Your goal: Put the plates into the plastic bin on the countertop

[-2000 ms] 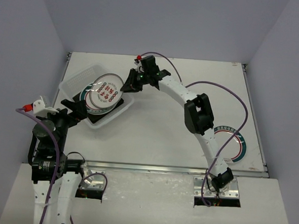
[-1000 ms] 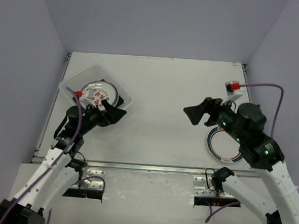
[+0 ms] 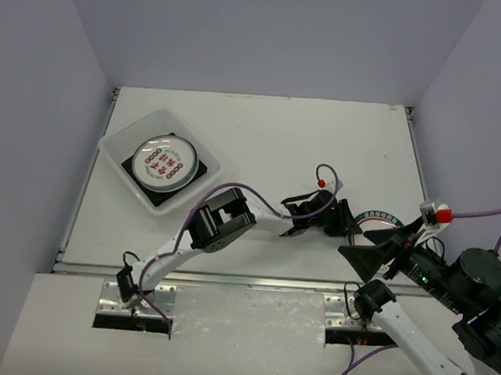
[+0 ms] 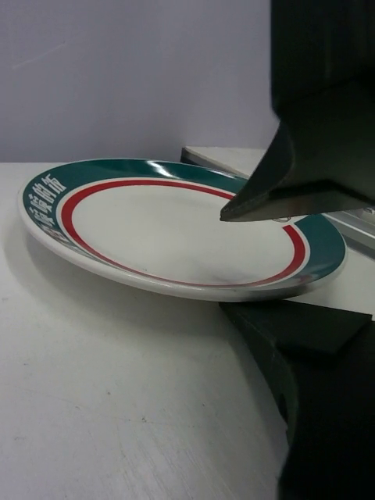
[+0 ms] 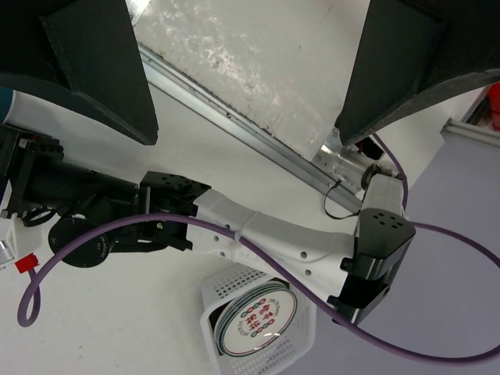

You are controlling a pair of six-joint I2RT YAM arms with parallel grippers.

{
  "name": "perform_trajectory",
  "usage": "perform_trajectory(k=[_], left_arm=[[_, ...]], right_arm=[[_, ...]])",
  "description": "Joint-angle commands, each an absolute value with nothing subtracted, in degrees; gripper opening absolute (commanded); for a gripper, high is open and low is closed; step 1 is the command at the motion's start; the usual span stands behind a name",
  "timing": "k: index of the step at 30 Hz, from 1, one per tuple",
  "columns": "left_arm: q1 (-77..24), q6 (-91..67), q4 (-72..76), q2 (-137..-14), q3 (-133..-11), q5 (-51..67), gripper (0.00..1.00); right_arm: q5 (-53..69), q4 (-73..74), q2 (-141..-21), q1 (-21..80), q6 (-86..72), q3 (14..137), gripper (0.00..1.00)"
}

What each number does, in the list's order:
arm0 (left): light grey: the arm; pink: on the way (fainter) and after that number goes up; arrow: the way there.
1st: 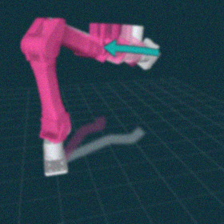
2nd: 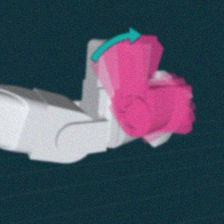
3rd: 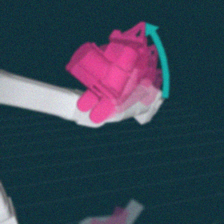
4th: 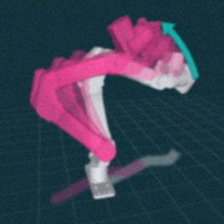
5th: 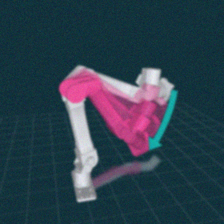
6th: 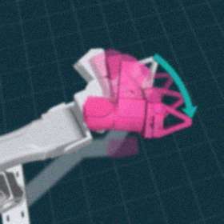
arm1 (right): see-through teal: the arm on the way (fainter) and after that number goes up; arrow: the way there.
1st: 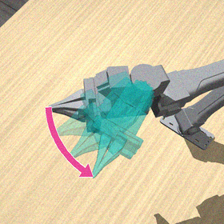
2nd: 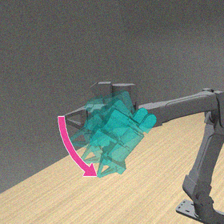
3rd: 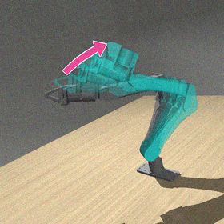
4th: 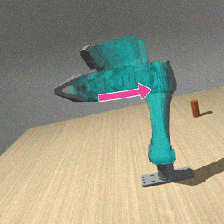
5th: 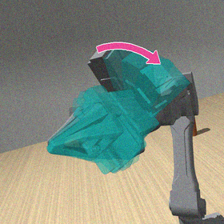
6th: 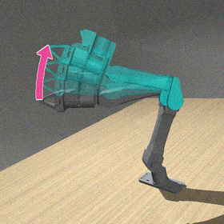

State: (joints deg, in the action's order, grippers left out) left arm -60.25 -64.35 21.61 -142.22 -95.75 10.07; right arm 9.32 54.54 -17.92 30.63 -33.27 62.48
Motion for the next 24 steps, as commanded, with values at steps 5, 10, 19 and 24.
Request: perform_trajectory(k=[5,10,19,24], left_arm=[[-60.91,-62.32,14.6,-141.3,-92.07,8.68,0.0],[-57.99,-55.76,16.26,-122.98,-79.78,3.14,0.0],[-35.69,-45.2,-1.44,-77.51,-62.25,-4.16,0.0],[-13.31,-41.21,-14.75,-65.99,-57.05,-3.05,0.0]], right_arm=[[8.59,53.07,-16.0,30.67,-34.19,61.59,0.99],[8.44,51.88,-15.73,30.67,-34.4,59.52,0.99],[11.75,44.15,-15.88,30.67,-37.06,50.92,0.99],[14.59,39.61,-17.72,30.67,-38.27,47.03,0.99]])
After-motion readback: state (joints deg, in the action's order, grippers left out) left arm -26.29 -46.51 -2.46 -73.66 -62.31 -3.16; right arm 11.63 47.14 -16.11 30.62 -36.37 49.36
